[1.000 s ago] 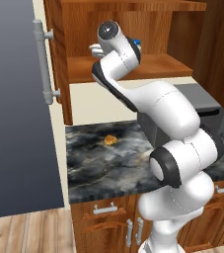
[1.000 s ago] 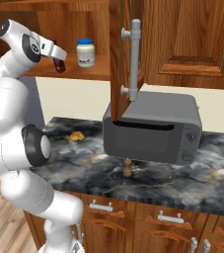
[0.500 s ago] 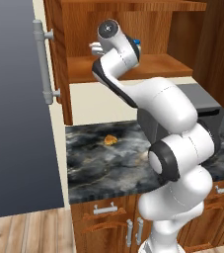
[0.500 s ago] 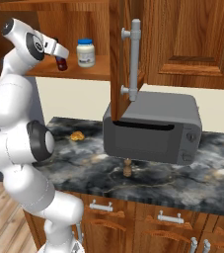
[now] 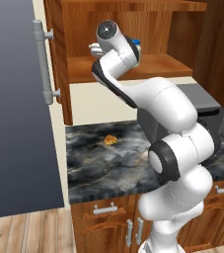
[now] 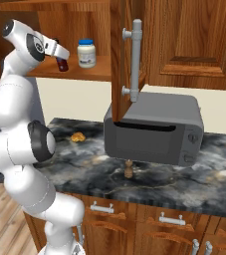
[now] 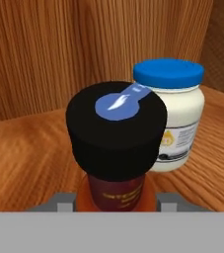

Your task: There are various items on the counter. Only move the condiments/shakers into the cabinet.

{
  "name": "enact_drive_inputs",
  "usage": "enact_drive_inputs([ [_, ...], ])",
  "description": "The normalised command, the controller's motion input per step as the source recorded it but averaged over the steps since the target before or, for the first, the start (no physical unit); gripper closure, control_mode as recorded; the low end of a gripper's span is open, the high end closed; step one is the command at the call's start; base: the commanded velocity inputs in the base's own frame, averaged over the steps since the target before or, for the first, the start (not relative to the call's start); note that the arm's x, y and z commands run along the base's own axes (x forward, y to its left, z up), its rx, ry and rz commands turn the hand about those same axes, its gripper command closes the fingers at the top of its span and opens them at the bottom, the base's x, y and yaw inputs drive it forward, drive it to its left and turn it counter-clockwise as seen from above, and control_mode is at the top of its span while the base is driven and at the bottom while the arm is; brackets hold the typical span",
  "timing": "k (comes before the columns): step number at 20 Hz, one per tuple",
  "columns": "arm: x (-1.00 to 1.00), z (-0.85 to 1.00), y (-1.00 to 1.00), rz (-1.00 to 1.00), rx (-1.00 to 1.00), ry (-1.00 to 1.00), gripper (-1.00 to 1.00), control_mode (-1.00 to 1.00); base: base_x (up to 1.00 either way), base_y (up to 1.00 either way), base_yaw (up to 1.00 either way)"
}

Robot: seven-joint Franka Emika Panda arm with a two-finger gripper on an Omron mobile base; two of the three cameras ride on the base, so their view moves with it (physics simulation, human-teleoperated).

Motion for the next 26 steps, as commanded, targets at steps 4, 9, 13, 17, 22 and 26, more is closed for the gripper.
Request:
enact_drive_inputs([
  [4,0.03,-0.03,-0.01,0.00,0.00,0.00,-1.00,-1.00,0.00,0.00,0.00],
  [9,0.05,-0.04,-0.12,0.02,0.00,-0.03,-1.00,-1.00,0.00,0.00,0.00],
  [13,0.00,-0.03,-0.10,0.03,0.00,-0.04,-1.00,-1.00,0.00,0.00,0.00],
  [17,0.00,0.00,-0.02,0.01,0.00,-0.01,-1.00,-1.00,0.00,0.00,0.00],
  [22,-0.45,-0.01,0.00,0.00,0.00,-0.02,-1.00,-1.00,0.00,0.00,0.00],
  [26,-0.96,-0.02,0.00,0.00,0.00,-0.14,-1.00,-1.00,0.00,0.00,0.00],
])
